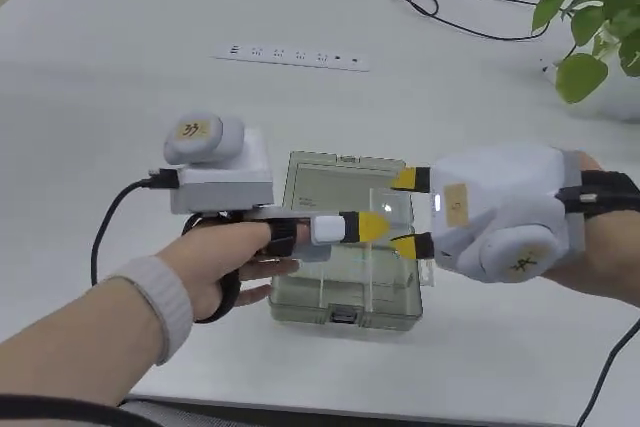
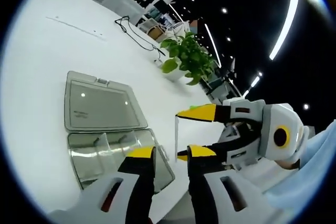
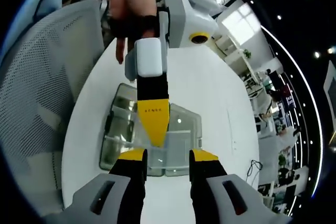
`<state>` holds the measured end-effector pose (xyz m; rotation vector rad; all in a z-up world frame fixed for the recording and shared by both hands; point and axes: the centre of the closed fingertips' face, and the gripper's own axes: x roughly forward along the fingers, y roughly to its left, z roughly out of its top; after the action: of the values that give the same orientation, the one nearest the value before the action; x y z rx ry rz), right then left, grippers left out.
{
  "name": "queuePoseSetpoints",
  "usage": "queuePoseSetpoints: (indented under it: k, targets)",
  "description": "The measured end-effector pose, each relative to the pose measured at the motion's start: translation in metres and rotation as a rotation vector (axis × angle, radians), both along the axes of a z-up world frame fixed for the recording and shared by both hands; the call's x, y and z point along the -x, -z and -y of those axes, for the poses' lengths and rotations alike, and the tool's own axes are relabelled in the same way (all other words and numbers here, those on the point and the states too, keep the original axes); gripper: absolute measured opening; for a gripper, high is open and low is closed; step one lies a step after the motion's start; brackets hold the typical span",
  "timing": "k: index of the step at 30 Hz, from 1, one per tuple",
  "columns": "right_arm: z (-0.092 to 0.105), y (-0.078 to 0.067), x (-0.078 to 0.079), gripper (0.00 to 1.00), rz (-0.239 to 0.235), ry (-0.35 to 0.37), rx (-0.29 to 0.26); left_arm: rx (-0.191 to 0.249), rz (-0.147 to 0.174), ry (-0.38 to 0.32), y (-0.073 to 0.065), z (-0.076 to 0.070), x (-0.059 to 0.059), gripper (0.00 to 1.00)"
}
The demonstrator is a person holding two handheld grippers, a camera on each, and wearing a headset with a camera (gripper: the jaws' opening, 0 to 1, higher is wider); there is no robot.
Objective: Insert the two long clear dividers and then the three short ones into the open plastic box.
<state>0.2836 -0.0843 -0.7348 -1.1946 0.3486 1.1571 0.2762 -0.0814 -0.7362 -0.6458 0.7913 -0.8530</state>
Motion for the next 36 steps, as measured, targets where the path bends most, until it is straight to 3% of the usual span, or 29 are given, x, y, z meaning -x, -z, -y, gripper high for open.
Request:
queuePoseSetpoints:
  k: [7,11,14,16,18,22,23,25,28,30,31,32,33,34,35,36]
  targets:
    - [-0.006,0.001,0.003,0.32,-0.009,0.0,-0.008,-0.004,-0.027,-0.023,0.005,-0.001,-0.002,0.05]
    - [-0.006,0.001,0.003,0.32,-0.011,-0.002,-0.008,0.002,-0.04,-0.012,0.005,0.0,0.001,0.03]
    - [-0.007,0.002,0.005,0.32,-0.012,-0.008,-0.003,0.01,-0.038,0.004,0.002,0.004,0.004,0.0]
    - [-0.007,0.003,0.006,0.32,-0.013,-0.015,-0.003,-0.006,-0.01,0.019,0.002,0.004,0.005,0.0]
    - [-0.007,0.002,0.007,0.32,-0.013,-0.02,-0.005,0.001,-0.017,0.018,0.002,0.003,0.005,0.0]
    - [-0.008,0.001,0.008,0.33,-0.014,-0.041,-0.01,0.0,-0.001,0.023,0.0,0.002,0.006,0.0]
    - [-0.008,-0.001,0.008,0.34,-0.063,0.015,-0.057,0.004,0.007,0.025,-0.001,0.001,0.005,0.0]
    - [-0.015,-0.008,0.014,0.45,-0.172,0.046,-0.155,0.015,0.029,0.031,-0.004,0.0,0.005,0.0]
    - [-0.01,-0.015,0.008,0.47,-0.175,0.046,-0.153,-0.002,0.061,0.064,-0.004,-0.001,0.007,0.0]
    - [-0.008,-0.02,0.007,0.47,-0.207,0.05,-0.176,-0.001,0.087,0.083,-0.006,-0.001,0.009,0.0]
    - [-0.006,-0.022,0.007,0.48,-0.246,0.082,-0.199,-0.003,0.13,0.121,-0.008,0.0,0.011,0.0]
    - [-0.005,-0.024,0.005,0.5,-0.253,0.088,-0.207,-0.015,0.168,0.146,-0.009,0.001,0.013,0.0]
    - [-0.004,-0.025,0.008,0.5,-0.284,0.073,-0.208,-0.041,0.182,0.164,-0.006,0.0,0.015,0.0]
    - [-0.003,-0.026,0.008,0.5,-0.296,0.079,-0.208,-0.073,0.216,0.214,-0.004,0.0,0.02,0.0]
    - [-0.003,-0.028,0.008,0.49,-0.297,0.077,-0.214,-0.071,0.245,0.232,-0.005,0.001,0.022,0.0]
    - [-0.002,-0.028,0.014,0.48,-0.337,0.062,-0.213,-0.066,0.266,0.25,-0.006,0.001,0.025,0.0]
